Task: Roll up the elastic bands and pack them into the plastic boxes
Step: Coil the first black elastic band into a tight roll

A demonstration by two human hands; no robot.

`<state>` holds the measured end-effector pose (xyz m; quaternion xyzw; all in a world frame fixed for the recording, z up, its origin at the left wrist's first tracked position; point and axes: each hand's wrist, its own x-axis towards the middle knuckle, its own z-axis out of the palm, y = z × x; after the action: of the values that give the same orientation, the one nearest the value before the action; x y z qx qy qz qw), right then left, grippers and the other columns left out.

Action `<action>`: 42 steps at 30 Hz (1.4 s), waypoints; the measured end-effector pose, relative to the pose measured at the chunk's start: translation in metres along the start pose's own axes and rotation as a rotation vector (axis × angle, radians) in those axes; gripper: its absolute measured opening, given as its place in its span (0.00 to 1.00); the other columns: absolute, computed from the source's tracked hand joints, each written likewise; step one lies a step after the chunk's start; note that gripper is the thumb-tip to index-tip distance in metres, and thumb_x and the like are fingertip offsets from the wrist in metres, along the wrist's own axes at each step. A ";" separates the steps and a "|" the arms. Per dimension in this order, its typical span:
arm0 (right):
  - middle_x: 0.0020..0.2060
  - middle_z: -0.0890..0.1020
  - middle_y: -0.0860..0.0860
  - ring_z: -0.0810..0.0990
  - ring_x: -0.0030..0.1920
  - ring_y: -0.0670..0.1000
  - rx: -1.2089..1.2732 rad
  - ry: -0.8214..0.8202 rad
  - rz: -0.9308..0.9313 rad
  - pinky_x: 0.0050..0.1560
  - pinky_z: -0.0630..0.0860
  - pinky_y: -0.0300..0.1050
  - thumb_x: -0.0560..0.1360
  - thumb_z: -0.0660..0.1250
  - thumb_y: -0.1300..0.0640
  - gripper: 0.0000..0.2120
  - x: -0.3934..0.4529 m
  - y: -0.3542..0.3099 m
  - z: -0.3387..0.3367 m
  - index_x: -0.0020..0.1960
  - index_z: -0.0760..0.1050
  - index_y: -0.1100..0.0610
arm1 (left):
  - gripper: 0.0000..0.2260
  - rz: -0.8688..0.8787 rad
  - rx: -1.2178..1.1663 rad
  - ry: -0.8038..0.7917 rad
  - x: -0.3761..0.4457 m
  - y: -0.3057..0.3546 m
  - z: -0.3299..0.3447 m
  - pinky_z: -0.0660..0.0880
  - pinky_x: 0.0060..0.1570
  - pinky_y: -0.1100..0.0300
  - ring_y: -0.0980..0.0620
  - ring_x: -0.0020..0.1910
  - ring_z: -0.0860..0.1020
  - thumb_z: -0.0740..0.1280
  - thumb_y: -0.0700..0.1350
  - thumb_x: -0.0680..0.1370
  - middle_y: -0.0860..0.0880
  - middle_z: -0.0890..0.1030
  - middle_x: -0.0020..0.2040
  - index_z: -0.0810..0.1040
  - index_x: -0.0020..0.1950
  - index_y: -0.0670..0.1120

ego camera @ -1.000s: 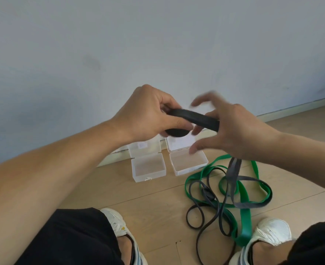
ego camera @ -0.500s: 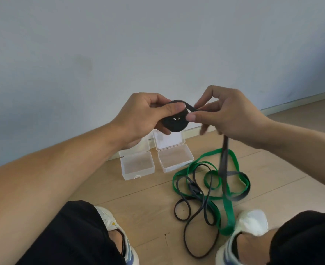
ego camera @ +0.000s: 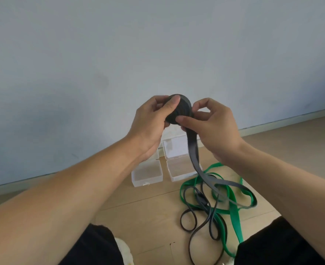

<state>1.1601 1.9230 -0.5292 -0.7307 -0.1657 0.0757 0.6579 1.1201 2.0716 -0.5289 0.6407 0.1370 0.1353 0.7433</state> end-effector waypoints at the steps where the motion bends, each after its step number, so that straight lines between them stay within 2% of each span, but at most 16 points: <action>1: 0.36 0.88 0.55 0.83 0.34 0.58 -0.132 0.025 -0.045 0.43 0.82 0.57 0.72 0.79 0.58 0.14 0.003 0.000 -0.003 0.45 0.73 0.55 | 0.09 -0.044 -0.018 -0.006 0.001 -0.002 0.001 0.76 0.50 0.57 0.51 0.49 0.83 0.72 0.50 0.78 0.50 0.85 0.46 0.81 0.52 0.46; 5: 0.34 0.86 0.44 0.79 0.28 0.46 -0.606 0.012 -0.208 0.29 0.77 0.43 0.75 0.74 0.55 0.11 0.010 0.019 -0.015 0.48 0.71 0.50 | 0.31 -0.171 0.178 0.040 0.005 -0.027 0.003 0.82 0.55 0.54 0.54 0.50 0.86 0.78 0.64 0.65 0.52 0.86 0.53 0.79 0.61 0.49; 9: 0.41 0.88 0.49 0.82 0.33 0.53 -0.891 -0.061 -0.413 0.33 0.78 0.46 0.75 0.67 0.61 0.13 0.013 0.053 -0.005 0.53 0.66 0.50 | 0.17 -0.188 0.343 0.039 0.007 -0.054 0.009 0.79 0.48 0.63 0.63 0.44 0.84 0.80 0.59 0.66 0.58 0.87 0.45 0.86 0.51 0.53; 12: 0.51 0.87 0.45 0.86 0.48 0.45 -0.799 -0.125 -0.392 0.43 0.81 0.45 0.76 0.71 0.59 0.15 0.017 0.068 -0.004 0.53 0.66 0.49 | 0.10 -0.246 0.297 -0.014 0.014 -0.068 -0.005 0.81 0.53 0.59 0.59 0.46 0.85 0.80 0.54 0.68 0.54 0.88 0.44 0.89 0.46 0.53; 15: 0.56 0.84 0.35 0.77 0.59 0.29 -0.582 -0.232 -0.176 0.54 0.74 0.28 0.74 0.76 0.53 0.18 0.017 0.071 -0.005 0.48 0.66 0.43 | 0.18 -0.384 0.174 -0.135 0.021 -0.078 -0.021 0.81 0.55 0.52 0.52 0.45 0.86 0.79 0.55 0.63 0.47 0.88 0.44 0.89 0.49 0.48; 17: 0.51 0.85 0.33 0.81 0.55 0.31 -0.430 -0.193 -0.053 0.53 0.76 0.30 0.69 0.79 0.51 0.18 0.020 0.074 -0.005 0.44 0.69 0.45 | 0.21 -0.453 0.049 -0.184 0.029 -0.084 -0.028 0.79 0.48 0.57 0.53 0.41 0.85 0.79 0.54 0.62 0.46 0.88 0.44 0.88 0.51 0.45; 20: 0.44 0.87 0.34 0.86 0.48 0.38 -0.332 -0.114 -0.006 0.52 0.81 0.46 0.67 0.81 0.54 0.19 0.026 0.075 -0.003 0.44 0.70 0.46 | 0.20 -0.498 -0.112 -0.207 0.038 -0.089 -0.033 0.81 0.43 0.61 0.51 0.41 0.84 0.78 0.50 0.68 0.43 0.87 0.46 0.85 0.56 0.42; 22: 0.41 0.87 0.34 0.86 0.45 0.39 -0.343 -0.113 -0.005 0.50 0.81 0.50 0.66 0.82 0.54 0.20 0.032 0.071 0.000 0.46 0.71 0.45 | 0.21 -0.524 -0.183 -0.202 0.042 -0.090 -0.035 0.82 0.43 0.62 0.49 0.42 0.85 0.74 0.50 0.69 0.42 0.87 0.47 0.84 0.58 0.40; 25: 0.42 0.89 0.43 0.88 0.45 0.46 -0.200 -0.158 0.049 0.51 0.83 0.54 0.60 0.83 0.54 0.21 0.044 0.070 -0.003 0.47 0.76 0.48 | 0.23 -0.503 -0.156 -0.232 0.048 -0.091 -0.037 0.82 0.48 0.58 0.47 0.47 0.84 0.73 0.49 0.70 0.40 0.86 0.51 0.82 0.62 0.39; 29: 0.44 0.89 0.43 0.87 0.49 0.44 -0.217 -0.320 0.068 0.56 0.82 0.44 0.61 0.82 0.55 0.18 0.052 0.073 -0.008 0.51 0.86 0.49 | 0.27 -0.499 -0.121 -0.254 0.054 -0.095 -0.039 0.81 0.52 0.55 0.44 0.50 0.83 0.74 0.48 0.71 0.36 0.85 0.57 0.78 0.67 0.39; 32: 0.39 0.88 0.40 0.87 0.44 0.39 -0.285 -0.314 0.085 0.51 0.80 0.32 0.63 0.82 0.56 0.14 0.056 0.075 -0.011 0.48 0.87 0.48 | 0.24 -0.528 -0.104 -0.311 0.053 -0.098 -0.037 0.82 0.51 0.55 0.42 0.49 0.84 0.69 0.51 0.73 0.35 0.84 0.57 0.80 0.65 0.38; 34: 0.38 0.87 0.38 0.85 0.42 0.35 -0.405 -0.275 0.042 0.46 0.78 0.28 0.64 0.83 0.54 0.12 0.056 0.075 -0.009 0.46 0.87 0.46 | 0.24 -0.540 -0.031 -0.346 0.054 -0.099 -0.036 0.81 0.56 0.52 0.43 0.51 0.84 0.67 0.55 0.75 0.38 0.85 0.56 0.82 0.63 0.40; 36: 0.37 0.87 0.38 0.85 0.41 0.36 -0.530 -0.266 -0.024 0.43 0.79 0.31 0.66 0.81 0.51 0.10 0.050 0.079 -0.003 0.46 0.87 0.46 | 0.30 -0.515 0.207 -0.377 0.055 -0.098 -0.033 0.79 0.61 0.52 0.50 0.54 0.84 0.69 0.65 0.72 0.47 0.86 0.55 0.80 0.66 0.47; 38: 0.34 0.86 0.41 0.83 0.35 0.39 -0.591 -0.252 -0.093 0.36 0.78 0.36 0.69 0.76 0.51 0.06 0.043 0.083 0.003 0.46 0.87 0.47 | 0.35 -0.497 0.427 -0.353 0.053 -0.096 -0.028 0.78 0.61 0.53 0.56 0.53 0.84 0.73 0.73 0.60 0.56 0.86 0.53 0.82 0.62 0.57; 40: 0.35 0.86 0.43 0.83 0.35 0.42 -0.638 -0.236 -0.171 0.34 0.77 0.40 0.68 0.69 0.50 0.11 0.039 0.083 0.006 0.47 0.87 0.46 | 0.27 -0.478 0.471 -0.319 0.051 -0.096 -0.024 0.80 0.60 0.50 0.55 0.49 0.85 0.76 0.70 0.56 0.54 0.87 0.47 0.86 0.50 0.58; 42: 0.37 0.87 0.46 0.85 0.40 0.45 -0.650 -0.232 -0.254 0.38 0.79 0.44 0.67 0.68 0.48 0.13 0.038 0.082 0.005 0.48 0.87 0.47 | 0.23 -0.458 0.432 -0.363 0.050 -0.095 -0.023 0.80 0.60 0.48 0.52 0.48 0.85 0.76 0.65 0.60 0.48 0.87 0.48 0.88 0.47 0.53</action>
<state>1.2060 1.9342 -0.6062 -0.8617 -0.3442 0.0191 0.3723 1.1605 2.0979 -0.6277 0.7492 0.1682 -0.1829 0.6139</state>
